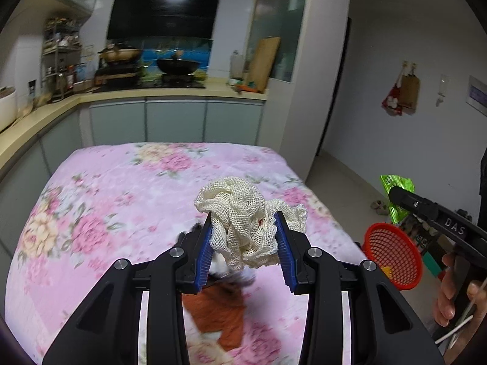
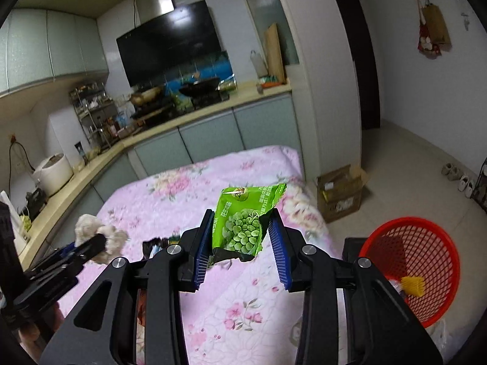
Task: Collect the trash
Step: 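Carry both items over the red basket and open both tools to drop them, then move both tools back over the quilt toward the remaining trash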
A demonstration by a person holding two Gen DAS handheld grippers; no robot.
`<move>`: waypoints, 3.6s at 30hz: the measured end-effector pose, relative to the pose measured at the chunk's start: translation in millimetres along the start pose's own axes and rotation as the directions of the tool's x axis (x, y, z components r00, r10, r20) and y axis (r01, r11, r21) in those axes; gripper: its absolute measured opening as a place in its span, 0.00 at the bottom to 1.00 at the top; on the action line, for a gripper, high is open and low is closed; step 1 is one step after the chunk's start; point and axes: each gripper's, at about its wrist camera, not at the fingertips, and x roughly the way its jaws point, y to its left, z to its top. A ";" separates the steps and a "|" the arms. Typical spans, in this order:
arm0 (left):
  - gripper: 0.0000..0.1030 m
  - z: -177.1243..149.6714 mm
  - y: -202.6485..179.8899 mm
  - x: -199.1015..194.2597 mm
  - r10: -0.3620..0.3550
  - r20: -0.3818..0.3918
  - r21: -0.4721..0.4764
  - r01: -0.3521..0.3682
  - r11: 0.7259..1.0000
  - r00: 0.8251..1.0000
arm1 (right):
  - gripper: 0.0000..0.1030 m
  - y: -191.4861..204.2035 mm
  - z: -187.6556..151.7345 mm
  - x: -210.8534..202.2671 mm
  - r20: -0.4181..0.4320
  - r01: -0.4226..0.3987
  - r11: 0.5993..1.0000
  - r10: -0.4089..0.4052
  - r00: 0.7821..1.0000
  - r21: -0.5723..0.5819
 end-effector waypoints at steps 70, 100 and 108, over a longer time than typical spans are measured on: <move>0.72 -52.0 -265.0 176.1 -0.314 -0.433 0.250 0.447 0.859 0.845 | 0.55 -211.7 -45.2 -22.7 -0.193 0.403 0.820 -0.354 0.915 0.407; 0.76 -34.7 -84.2 57.0 -0.124 -0.235 0.075 0.145 0.987 0.964 | 0.68 -93.4 -30.3 -35.3 -0.058 0.250 0.942 -0.244 0.968 0.225; 0.81 -54.0 3.9 38.6 0.044 -0.226 -0.045 -0.055 0.997 0.973 | 0.68 -71.4 -32.1 -29.5 -0.069 0.202 0.959 -0.192 0.979 0.197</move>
